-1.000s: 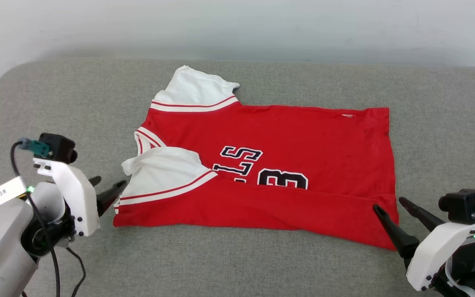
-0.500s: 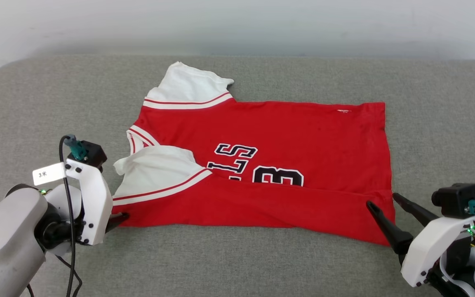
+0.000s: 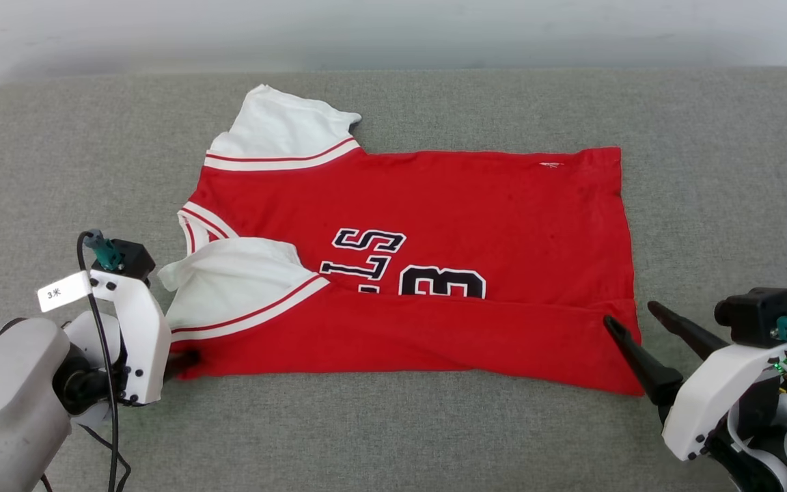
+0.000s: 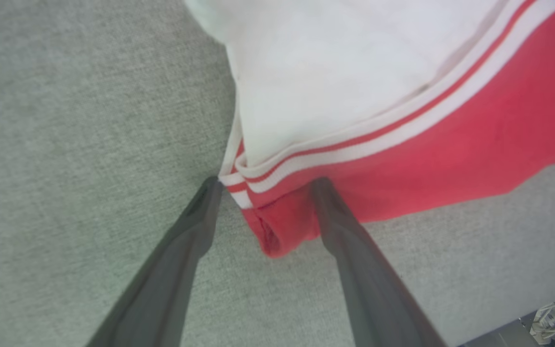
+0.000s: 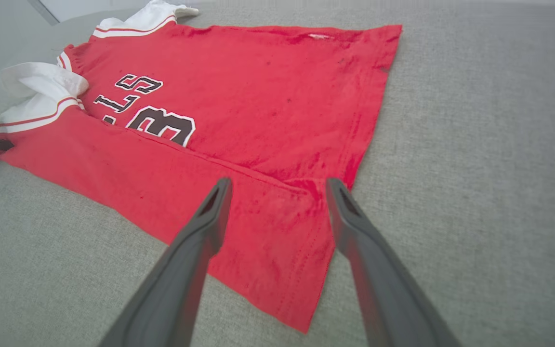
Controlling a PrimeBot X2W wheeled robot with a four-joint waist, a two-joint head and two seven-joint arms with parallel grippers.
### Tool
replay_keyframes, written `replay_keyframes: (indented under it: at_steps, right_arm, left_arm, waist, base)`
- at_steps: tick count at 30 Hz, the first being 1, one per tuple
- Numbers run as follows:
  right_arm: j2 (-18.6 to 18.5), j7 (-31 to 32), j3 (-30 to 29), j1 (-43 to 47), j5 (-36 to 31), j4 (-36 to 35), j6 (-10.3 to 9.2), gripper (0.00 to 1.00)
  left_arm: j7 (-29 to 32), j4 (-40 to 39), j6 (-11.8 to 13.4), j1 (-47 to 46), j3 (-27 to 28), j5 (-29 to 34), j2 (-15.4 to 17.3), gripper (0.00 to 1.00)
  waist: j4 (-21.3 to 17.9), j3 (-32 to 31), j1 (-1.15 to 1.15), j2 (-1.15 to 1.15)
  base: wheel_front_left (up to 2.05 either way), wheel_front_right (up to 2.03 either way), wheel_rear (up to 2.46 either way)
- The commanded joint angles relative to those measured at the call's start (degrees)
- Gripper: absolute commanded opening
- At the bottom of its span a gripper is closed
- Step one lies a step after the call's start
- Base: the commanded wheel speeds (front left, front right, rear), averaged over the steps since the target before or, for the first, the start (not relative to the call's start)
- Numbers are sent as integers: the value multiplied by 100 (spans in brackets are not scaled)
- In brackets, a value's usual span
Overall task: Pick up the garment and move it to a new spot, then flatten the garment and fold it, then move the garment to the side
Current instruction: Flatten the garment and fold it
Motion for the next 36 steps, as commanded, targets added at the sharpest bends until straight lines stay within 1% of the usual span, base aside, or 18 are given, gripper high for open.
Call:
replay_keyframes:
  at_steps: [1, 4, 8, 10, 14, 18, 21, 24, 27, 30, 36]
  right_arm:
    - [-39, 0, -8, -110, -16, -59, -4, 100]
    - [-153, 47, -31, -138, -86, -152, -4, 100]
    - [-375, 273, -92, -284, -140, -350, -4, 100]
    - [-525, 535, -76, -328, -186, -448, -4, 100]
    - [-849, 1303, -6, -474, -213, -629, -5, 100]
    - [-1158, 2390, 175, -596, -52, -687, -5, 100]
    - [-1287, 3109, 338, -692, 94, -607, -5, 100]
    - [-1287, 3518, 492, -811, 142, -443, -5, 100]
    - [-1159, 3682, 665, -944, 94, -186, -5, 100]
    - [-1033, 3679, 837, -1087, -6, 132, -5, 100]
    - [-731, 3410, 1237, -1295, -125, 1013, -5, 100]
  left_arm:
    - [22, 171, 25, 243, -204, 13, -161, 0]
    - [-90, 121, 14, 250, -202, -115, -199, 0]
    - [-360, -151, 10, 107, -211, -166, -27, 0]
    - [-509, -307, 9, 57, -199, -226, 67, 0]
    - [-772, -657, 8, -2, -234, -256, 251, 0]
    - [-919, -974, 8, -25, -290, -294, 400, 0]
    - [-993, -1126, 8, -65, -306, -307, 467, 0]
    - [-1044, -1209, 7, -132, -331, -284, 455, 0]
    - [-1077, -1244, 7, -181, -359, -253, 405, 0]
    - [-1117, -1271, 7, -249, -376, -217, 373, 0]
    - [-1217, -1262, 7, -353, -452, -184, 350, 0]
  waist:
    - [5, -23, 1, 0]
    - [36, -121, 1, 0]
    - [83, -248, 1, 0]
    - [112, -301, 1, 0]
    - [151, -368, 1, 0]
    - [186, -392, 1, 0]
    - [219, -372, 1, 0]
    - [261, -319, 1, 0]
    - [307, -242, 1, 0]
    - [349, -142, 1, 0]
    - [407, 41, 1, 0]
  base:
    - [0, 0, 0]
    - [0, 0, 0]
    - [0, 0, 0]
    - [0, 0, 0]
    - [0, 0, 0]
    - [0, 0, 0]
    - [0, 0, 0]
    - [0, 0, 0]
    - [0, 0, 0]
    - [0, 0, 0]
    - [0, 0, 0]
